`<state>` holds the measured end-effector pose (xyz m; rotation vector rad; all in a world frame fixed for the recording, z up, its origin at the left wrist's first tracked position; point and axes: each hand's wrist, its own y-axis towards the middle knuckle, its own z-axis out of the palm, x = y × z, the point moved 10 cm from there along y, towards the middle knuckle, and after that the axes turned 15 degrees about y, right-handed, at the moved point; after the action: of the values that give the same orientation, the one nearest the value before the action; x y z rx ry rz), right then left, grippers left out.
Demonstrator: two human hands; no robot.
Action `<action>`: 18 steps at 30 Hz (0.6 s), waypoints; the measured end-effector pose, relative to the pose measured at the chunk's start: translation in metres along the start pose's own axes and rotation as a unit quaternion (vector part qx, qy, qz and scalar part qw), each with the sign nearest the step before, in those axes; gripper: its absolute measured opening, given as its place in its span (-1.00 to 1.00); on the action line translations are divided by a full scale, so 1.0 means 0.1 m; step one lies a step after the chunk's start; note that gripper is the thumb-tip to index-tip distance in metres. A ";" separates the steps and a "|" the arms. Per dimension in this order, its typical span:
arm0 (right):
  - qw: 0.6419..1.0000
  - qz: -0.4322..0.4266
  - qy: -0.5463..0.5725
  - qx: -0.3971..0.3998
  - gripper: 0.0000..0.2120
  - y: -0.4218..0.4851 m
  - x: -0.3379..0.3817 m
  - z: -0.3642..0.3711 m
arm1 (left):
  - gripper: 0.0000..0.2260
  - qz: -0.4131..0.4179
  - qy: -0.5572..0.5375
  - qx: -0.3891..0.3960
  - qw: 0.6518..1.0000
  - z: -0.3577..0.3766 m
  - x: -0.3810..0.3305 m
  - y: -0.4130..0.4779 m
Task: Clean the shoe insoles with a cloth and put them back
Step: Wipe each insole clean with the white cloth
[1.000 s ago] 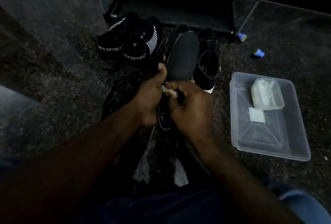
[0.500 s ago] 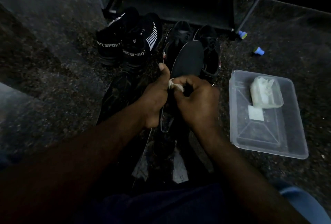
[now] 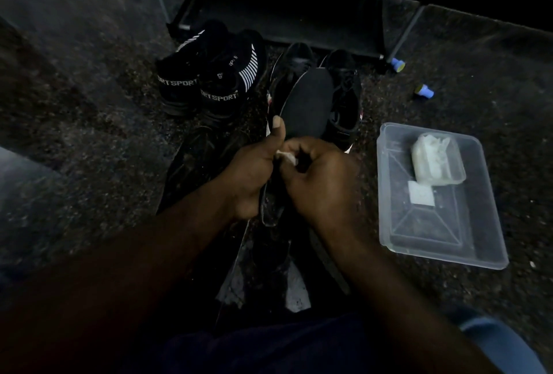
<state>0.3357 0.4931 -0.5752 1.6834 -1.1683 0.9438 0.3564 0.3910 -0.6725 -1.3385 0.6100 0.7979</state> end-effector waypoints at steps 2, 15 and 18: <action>0.998 -0.019 -0.065 -0.008 -0.86 0.05 -0.01 -0.05 | -0.17 -0.002 -0.025 0.016 1.000 0.03 0.00 0.01; 0.997 -0.023 -0.033 -0.060 -0.82 0.08 -0.07 -0.20 | -0.28 0.011 -0.120 0.077 0.990 0.12 -0.10 0.03; 0.997 -0.056 -0.057 -0.020 -0.83 0.01 0.04 -0.06 | -0.24 0.004 -0.118 0.089 0.989 0.12 -0.07 0.05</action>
<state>0.3350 0.4975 -0.5696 1.7703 -1.1455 0.7590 0.3476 0.4023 -0.6681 -1.0605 0.4876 0.8735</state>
